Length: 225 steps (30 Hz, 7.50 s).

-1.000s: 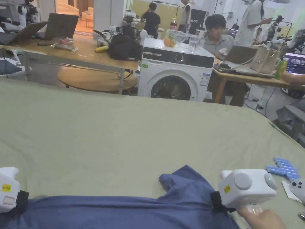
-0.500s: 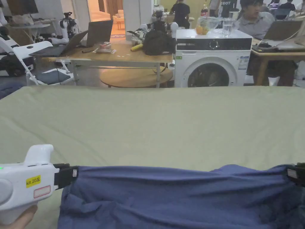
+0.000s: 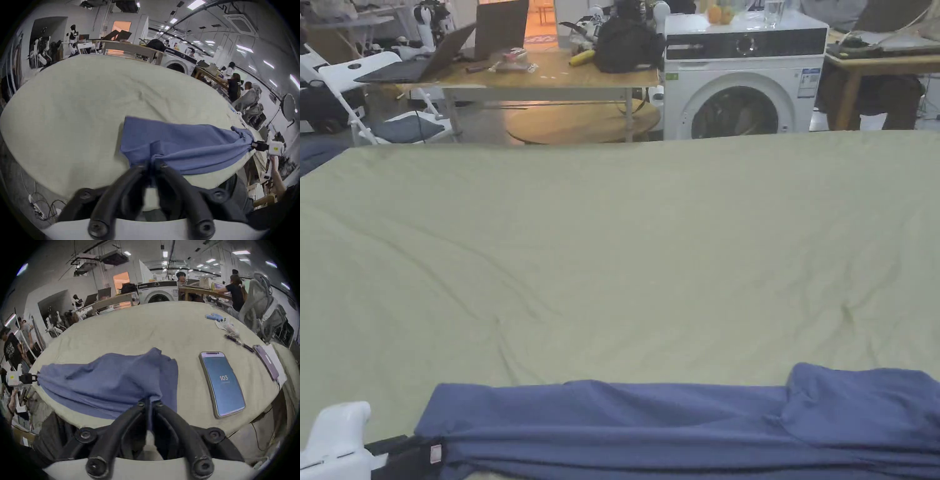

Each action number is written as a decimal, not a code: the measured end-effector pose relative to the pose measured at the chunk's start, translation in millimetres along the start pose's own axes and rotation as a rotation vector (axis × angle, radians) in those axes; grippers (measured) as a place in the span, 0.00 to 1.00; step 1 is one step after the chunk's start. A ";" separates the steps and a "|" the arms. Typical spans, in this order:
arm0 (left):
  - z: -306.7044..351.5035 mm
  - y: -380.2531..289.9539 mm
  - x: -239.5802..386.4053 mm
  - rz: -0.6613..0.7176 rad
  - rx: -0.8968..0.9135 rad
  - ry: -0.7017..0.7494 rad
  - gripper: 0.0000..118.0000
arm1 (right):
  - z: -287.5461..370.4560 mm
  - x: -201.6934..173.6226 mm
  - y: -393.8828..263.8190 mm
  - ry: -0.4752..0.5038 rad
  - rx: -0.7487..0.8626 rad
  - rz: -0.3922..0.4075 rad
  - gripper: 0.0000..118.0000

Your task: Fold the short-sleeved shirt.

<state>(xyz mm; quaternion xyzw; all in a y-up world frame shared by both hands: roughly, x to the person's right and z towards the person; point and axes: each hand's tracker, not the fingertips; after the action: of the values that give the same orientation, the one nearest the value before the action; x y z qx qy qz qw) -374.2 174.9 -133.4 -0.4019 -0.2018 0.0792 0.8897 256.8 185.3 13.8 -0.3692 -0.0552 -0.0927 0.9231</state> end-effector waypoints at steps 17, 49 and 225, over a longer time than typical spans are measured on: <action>58.9 91.9 165.1 -0.334 0.577 -0.030 0.46 | 43.1 -128.5 96.1 0.088 0.430 0.189 0.31; -81.0 10.0 -47.2 0.614 0.071 -0.375 0.09 | 3.3 -150.5 39.0 0.222 0.221 0.063 0.00; 107.2 139.2 209.6 -0.248 0.881 0.132 0.11 | 70.5 -159.6 134.8 0.011 0.710 0.217 0.00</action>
<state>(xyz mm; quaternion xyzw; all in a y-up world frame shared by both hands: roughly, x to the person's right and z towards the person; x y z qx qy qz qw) -226.6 404.2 -111.6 0.0375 -0.1384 0.0246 0.9894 127.1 350.6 -53.1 -0.0292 -0.0396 0.0286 0.9984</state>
